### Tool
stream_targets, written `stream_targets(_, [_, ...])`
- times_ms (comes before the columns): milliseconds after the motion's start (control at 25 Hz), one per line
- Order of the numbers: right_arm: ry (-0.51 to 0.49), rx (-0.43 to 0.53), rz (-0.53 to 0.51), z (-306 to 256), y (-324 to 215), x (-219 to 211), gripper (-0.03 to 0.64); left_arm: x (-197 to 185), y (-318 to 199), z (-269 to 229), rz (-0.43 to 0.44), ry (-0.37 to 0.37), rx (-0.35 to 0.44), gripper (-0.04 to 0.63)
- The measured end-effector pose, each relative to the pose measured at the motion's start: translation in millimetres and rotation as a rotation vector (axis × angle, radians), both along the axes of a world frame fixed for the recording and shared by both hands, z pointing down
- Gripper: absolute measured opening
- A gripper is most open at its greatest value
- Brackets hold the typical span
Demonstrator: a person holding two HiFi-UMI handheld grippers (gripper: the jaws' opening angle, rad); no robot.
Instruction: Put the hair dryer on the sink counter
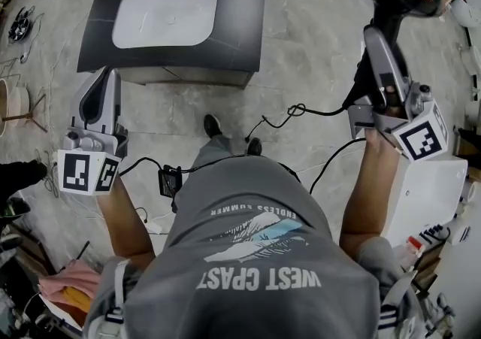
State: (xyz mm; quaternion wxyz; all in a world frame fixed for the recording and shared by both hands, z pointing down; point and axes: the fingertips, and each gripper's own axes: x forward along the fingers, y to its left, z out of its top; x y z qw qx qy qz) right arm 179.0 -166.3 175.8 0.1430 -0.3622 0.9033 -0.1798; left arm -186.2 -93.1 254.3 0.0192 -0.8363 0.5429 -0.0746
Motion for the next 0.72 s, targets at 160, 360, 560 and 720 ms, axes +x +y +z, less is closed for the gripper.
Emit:
stream_targets(160, [0.002, 0.006, 0.031, -3, -13, -3, 0.192, -7, -22, 0, 0.023, 0.005, 0.002, 0.023])
stream_targets(360, [0.004, 0.013, 0.063, -7, -29, -7, 0.192, -16, -48, 0, 0.052, 0.009, 0.003, 0.023])
stream_targets(560, [0.011, 0.029, 0.089, -14, -46, -13, 0.192, -21, -74, 2, 0.083, 0.017, 0.003, 0.023])
stream_targets(720, [0.020, 0.032, 0.112, -19, -59, -19, 0.192, -26, -93, 2, 0.111, 0.027, -0.001, 0.023])
